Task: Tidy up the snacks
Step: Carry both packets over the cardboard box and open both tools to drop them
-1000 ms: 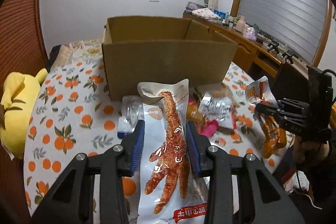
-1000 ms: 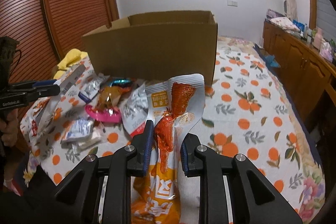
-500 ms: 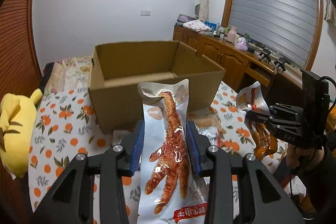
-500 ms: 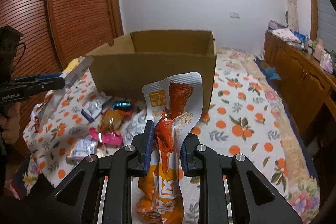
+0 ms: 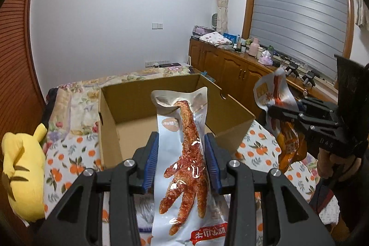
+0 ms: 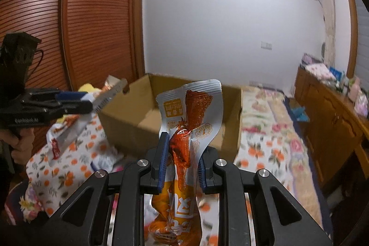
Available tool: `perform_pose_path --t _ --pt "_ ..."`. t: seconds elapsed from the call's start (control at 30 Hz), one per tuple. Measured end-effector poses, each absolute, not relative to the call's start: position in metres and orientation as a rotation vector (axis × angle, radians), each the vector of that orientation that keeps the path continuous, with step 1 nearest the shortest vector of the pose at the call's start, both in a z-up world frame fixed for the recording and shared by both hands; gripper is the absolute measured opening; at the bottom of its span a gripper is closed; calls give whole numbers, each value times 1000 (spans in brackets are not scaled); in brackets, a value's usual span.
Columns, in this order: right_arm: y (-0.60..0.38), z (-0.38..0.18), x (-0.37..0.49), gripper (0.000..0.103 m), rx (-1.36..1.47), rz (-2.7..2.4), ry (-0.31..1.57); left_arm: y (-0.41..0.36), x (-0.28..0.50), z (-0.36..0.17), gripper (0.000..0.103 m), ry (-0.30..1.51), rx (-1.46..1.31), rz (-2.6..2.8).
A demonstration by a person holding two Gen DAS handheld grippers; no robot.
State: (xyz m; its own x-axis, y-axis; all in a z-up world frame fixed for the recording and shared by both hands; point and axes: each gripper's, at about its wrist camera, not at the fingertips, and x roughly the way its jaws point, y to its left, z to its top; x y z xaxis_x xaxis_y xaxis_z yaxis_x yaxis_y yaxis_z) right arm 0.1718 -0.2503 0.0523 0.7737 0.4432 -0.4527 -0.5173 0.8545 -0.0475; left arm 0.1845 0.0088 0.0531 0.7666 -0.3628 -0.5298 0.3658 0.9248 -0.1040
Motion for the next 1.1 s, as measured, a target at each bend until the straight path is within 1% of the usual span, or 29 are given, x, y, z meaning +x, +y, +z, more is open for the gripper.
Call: perform_pose_path --t 0.23,0.6,0.83,1.1 --pt "-232 73 215 20 -196 547 420 10 224 63 38 584 23 -386" --pt "-210 73 284 20 -209 552 436 12 289 53 38 637 53 -347" --pt "-197 55 317 20 -235 539 474 12 321 37 39 684 57 -323" --pt "-183 31 324 20 -268 538 528 9 336 22 41 722 84 -291"
